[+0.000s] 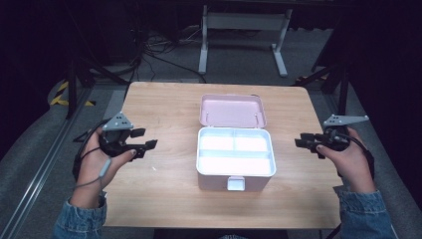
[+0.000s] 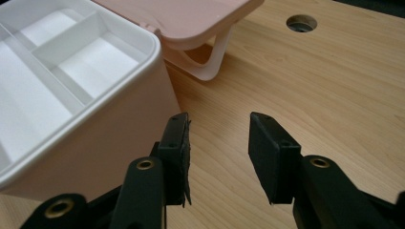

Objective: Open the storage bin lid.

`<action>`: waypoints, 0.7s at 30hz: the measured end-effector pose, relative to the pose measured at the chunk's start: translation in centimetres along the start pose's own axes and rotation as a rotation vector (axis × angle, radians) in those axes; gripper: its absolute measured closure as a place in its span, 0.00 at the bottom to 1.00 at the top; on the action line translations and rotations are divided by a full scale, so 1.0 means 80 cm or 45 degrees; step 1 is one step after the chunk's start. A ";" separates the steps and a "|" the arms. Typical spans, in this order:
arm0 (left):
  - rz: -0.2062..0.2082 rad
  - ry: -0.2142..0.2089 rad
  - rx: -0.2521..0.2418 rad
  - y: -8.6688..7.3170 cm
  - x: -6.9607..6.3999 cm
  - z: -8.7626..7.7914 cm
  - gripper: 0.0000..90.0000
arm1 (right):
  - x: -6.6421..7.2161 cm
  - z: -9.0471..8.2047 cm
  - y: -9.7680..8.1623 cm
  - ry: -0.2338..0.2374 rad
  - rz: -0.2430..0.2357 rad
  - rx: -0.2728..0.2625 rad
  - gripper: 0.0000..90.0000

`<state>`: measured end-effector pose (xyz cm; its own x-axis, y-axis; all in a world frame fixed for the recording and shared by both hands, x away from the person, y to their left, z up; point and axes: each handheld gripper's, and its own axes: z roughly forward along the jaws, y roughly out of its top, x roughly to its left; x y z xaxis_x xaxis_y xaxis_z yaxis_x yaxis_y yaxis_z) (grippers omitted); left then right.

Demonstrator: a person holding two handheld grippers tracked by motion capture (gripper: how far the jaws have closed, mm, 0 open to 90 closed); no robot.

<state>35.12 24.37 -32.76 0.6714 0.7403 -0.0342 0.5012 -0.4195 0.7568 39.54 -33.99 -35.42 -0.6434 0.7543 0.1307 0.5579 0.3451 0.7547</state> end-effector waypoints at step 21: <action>-0.165 0.063 0.349 -0.057 0.024 0.051 0.43 | -0.020 0.016 -0.023 -0.021 0.062 0.112 0.60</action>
<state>36.33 25.55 -38.95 0.5681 0.8189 -0.0818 0.7139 -0.4410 0.5439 40.17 -35.13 -37.86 -0.6057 0.7804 0.1549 0.6328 0.3545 0.6885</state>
